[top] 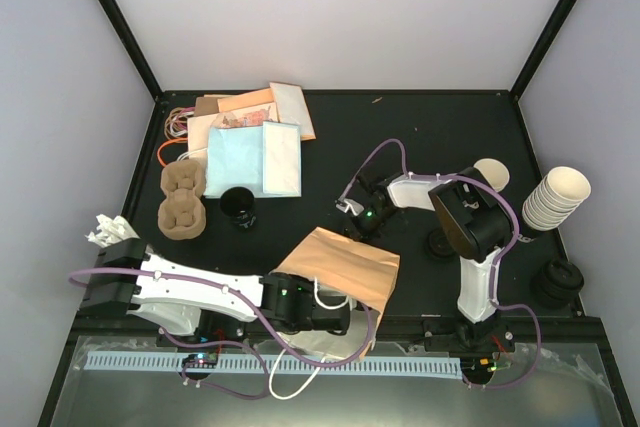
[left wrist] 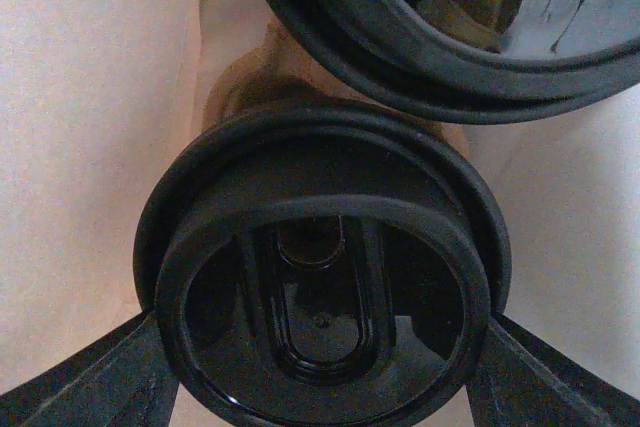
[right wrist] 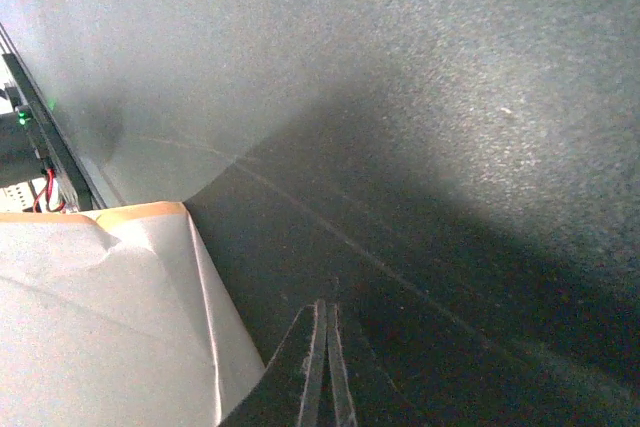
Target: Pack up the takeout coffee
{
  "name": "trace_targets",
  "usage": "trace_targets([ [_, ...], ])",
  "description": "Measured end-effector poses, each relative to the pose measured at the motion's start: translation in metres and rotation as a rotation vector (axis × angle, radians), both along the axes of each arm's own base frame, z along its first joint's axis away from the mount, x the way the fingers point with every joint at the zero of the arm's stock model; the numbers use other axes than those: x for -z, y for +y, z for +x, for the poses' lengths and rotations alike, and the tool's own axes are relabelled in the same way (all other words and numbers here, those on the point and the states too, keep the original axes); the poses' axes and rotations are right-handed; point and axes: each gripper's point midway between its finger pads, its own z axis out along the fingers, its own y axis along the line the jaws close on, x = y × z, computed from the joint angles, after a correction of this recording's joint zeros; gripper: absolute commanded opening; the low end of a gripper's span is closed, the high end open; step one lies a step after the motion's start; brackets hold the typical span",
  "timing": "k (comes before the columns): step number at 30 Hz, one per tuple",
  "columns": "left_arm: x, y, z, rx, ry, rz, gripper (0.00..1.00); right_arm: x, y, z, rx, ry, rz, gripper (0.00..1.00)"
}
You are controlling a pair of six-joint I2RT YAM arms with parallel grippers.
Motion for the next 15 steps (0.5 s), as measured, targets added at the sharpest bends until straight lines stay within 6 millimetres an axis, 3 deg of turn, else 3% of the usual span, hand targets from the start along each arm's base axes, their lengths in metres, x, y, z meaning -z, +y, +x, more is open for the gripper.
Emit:
trace_targets([
  [15,0.0096,-0.0015,0.0071,0.008,0.016,-0.006,0.53,0.0005,0.0027,-0.0042,-0.028,-0.014,0.013,0.04],
])
